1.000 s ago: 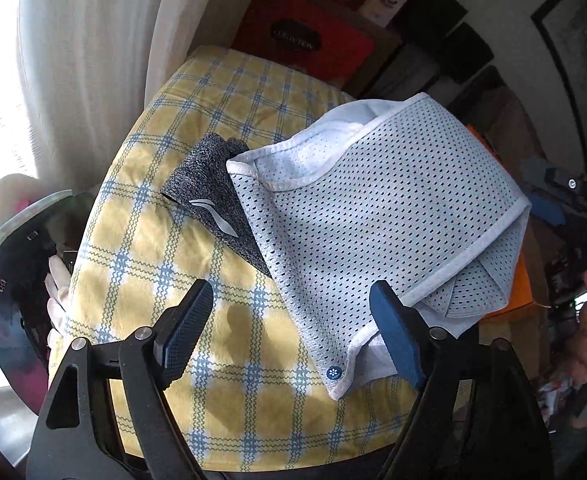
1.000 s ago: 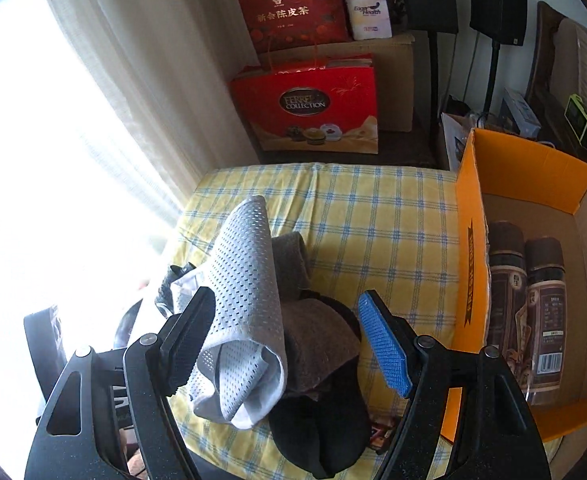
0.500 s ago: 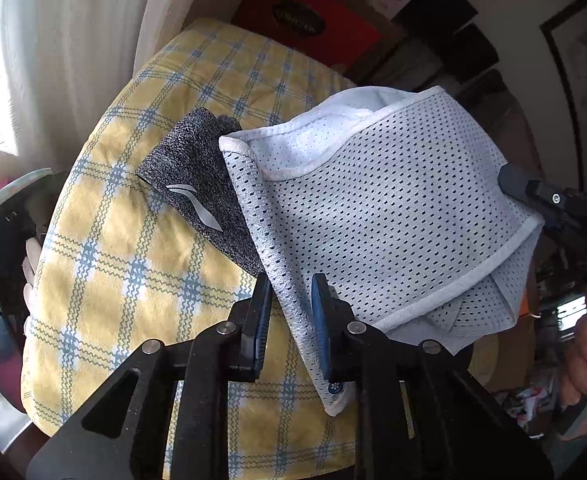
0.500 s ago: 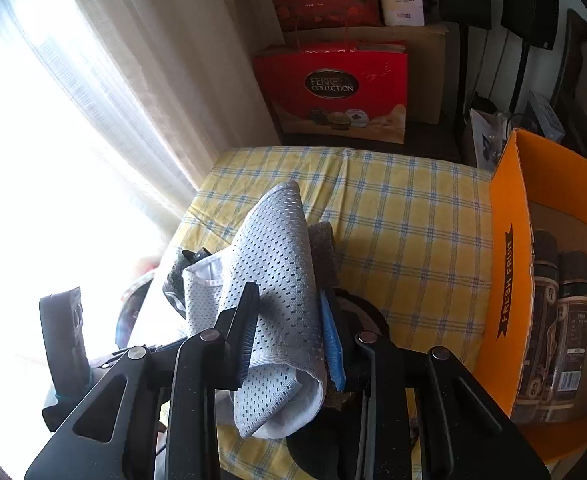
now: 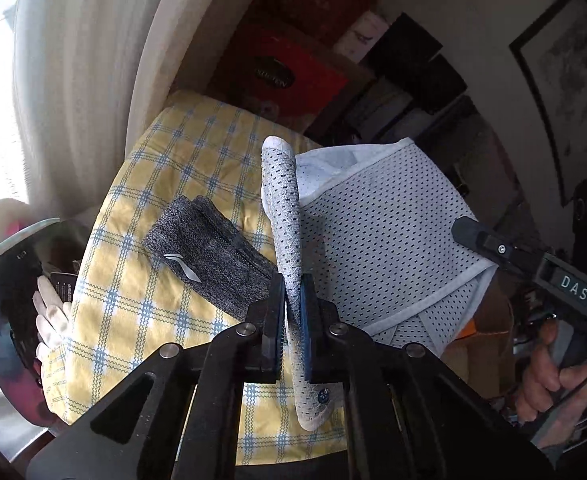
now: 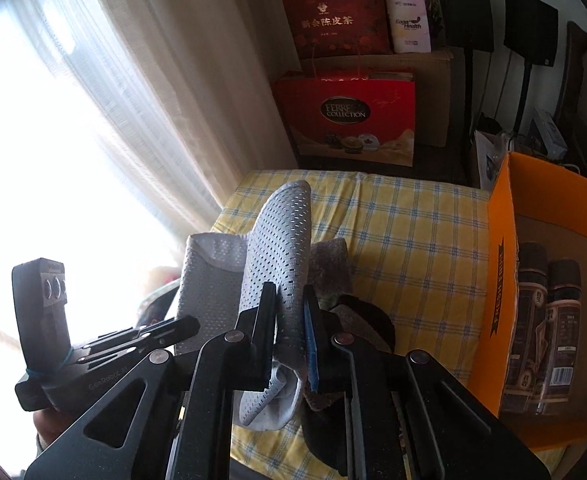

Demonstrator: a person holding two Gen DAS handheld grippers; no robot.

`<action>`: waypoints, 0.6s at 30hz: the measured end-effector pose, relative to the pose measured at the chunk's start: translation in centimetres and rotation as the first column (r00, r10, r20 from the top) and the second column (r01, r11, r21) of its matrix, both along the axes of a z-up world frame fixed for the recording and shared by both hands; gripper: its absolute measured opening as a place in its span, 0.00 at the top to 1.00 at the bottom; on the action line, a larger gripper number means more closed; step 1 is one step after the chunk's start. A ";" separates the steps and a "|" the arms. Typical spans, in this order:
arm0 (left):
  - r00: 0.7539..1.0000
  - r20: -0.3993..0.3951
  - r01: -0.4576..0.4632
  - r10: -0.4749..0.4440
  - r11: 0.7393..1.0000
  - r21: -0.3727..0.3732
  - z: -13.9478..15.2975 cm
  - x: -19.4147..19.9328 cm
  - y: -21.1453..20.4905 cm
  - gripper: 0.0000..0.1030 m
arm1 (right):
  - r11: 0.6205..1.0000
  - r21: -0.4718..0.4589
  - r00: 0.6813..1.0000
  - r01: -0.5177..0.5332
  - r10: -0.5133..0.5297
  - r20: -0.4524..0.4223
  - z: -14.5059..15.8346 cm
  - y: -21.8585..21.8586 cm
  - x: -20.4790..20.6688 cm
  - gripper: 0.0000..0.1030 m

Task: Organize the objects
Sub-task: 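Lift the mesh cloth and carry it into the box beside the jars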

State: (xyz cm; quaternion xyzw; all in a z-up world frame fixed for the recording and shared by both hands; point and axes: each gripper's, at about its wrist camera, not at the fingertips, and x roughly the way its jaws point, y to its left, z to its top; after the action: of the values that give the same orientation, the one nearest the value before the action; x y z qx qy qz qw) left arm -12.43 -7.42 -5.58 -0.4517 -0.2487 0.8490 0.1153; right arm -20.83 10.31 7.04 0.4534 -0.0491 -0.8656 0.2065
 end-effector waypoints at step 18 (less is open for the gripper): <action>0.980 -0.135 0.143 -0.148 0.989 -0.042 8.8 -2.0 7.7 0.94 | 0.992 0.033 0.985 0.123 -0.118 -0.122 5.6 7.6 2.6 0.89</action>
State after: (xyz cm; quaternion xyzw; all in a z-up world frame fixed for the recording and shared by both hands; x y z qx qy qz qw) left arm -14.43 0.32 3.24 -0.4110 -0.1928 0.8713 0.1866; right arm -18.24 17.90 12.68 0.4008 -0.0462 -0.9031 0.1473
